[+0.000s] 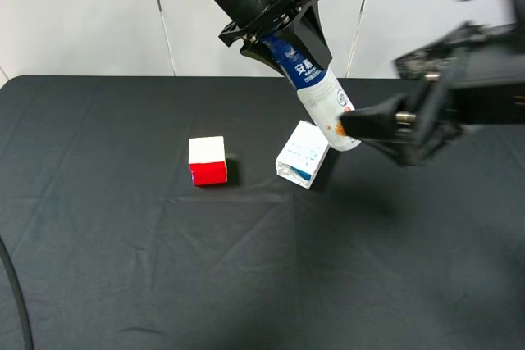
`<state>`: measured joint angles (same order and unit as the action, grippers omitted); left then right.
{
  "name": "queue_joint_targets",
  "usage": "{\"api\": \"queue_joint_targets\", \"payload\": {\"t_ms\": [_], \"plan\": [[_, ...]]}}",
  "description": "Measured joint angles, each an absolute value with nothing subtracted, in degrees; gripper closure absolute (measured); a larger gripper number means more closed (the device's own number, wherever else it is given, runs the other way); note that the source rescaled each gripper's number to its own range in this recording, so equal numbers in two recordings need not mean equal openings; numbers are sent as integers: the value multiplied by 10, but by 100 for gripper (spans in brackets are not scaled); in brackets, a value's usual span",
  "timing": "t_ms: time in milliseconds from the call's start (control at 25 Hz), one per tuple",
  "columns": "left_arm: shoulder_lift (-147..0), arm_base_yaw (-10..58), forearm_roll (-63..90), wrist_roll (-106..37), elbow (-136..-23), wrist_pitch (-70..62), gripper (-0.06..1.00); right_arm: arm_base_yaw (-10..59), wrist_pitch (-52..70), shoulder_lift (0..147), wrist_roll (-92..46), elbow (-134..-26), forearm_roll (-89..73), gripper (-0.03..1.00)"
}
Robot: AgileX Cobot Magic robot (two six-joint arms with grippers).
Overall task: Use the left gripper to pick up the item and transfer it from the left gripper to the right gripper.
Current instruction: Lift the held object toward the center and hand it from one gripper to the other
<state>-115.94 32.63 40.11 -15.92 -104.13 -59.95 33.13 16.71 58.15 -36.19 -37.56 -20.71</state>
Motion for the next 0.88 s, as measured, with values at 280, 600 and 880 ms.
{"api": "queue_joint_targets", "payload": {"t_ms": [280, 600, 880], "plan": [[-1159, 326, 406, -160, -1041, -599, 94, 341, 98, 706, -366, -393, -207, -3], [-1159, 326, 436, -160, -1041, -599, 94, 342, 29, 772, -366, -393, -207, -3], [-1159, 326, 438, -160, -1041, -599, 94, 342, 14, 776, -366, -393, -207, 11]]}}
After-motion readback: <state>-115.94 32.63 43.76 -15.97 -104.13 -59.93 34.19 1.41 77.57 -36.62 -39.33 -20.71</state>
